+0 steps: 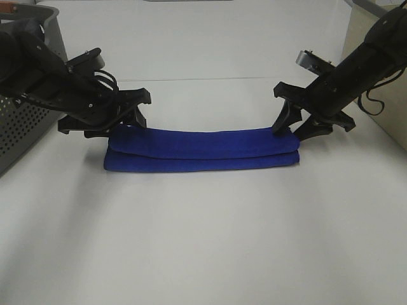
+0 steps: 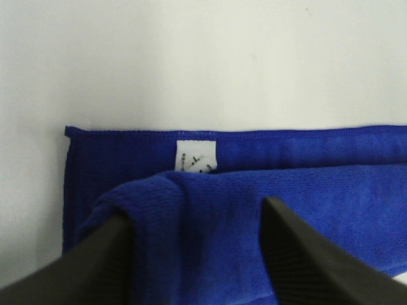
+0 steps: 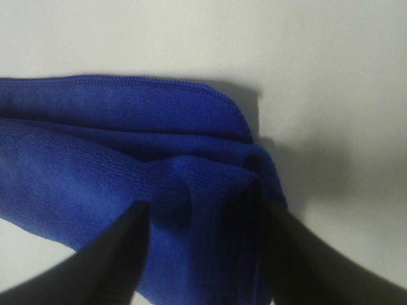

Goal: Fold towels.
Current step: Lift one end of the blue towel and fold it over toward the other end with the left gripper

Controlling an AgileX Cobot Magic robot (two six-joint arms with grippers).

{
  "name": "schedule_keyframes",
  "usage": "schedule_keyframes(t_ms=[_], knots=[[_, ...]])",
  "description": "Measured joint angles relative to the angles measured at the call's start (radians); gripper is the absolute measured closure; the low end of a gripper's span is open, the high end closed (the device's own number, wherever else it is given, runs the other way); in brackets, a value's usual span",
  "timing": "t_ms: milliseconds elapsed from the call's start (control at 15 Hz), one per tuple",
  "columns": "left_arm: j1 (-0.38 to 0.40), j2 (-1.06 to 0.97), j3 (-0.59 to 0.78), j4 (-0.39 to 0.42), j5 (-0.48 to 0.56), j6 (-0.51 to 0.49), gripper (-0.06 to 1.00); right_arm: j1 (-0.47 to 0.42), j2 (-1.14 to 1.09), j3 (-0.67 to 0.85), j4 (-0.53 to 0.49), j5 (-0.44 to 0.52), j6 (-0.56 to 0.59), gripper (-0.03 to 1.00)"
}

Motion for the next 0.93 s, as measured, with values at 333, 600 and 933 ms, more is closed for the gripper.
schedule_keyframes(t_ms=[333, 600, 933], knots=[[0.000, 0.000, 0.000, 0.056, 0.037, -0.019, 0.20, 0.000, -0.048, 0.000, -0.026, 0.045, 0.006, 0.15], [0.003, -0.029, -0.002, 0.137, 0.070, -0.036, 0.19, 0.000, -0.071, -0.007, -0.092, 0.066, 0.048, 0.15], [0.083, -0.030, -0.007, 0.163, 0.154, -0.098, 0.18, 0.000, -0.071, -0.007, -0.097, 0.065, 0.051, 0.15]])
